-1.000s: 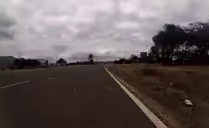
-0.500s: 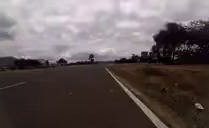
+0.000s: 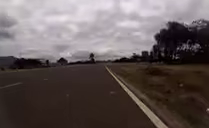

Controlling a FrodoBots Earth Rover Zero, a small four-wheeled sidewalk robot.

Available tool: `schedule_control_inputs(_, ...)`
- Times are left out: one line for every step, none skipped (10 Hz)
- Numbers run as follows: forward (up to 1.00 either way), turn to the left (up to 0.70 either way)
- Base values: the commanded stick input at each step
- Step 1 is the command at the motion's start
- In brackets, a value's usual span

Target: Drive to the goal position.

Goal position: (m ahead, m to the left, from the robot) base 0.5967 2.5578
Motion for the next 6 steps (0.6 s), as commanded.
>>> schedule_control_inputs(0.50, 0.00)
schedule_control_inputs(0.50, 0.00)
schedule_control_inputs(0.50, 0.00)
schedule_control_inputs(0.50, 0.00)
schedule_control_inputs(0.50, 0.00)
schedule_control_inputs(0.50, 0.00)
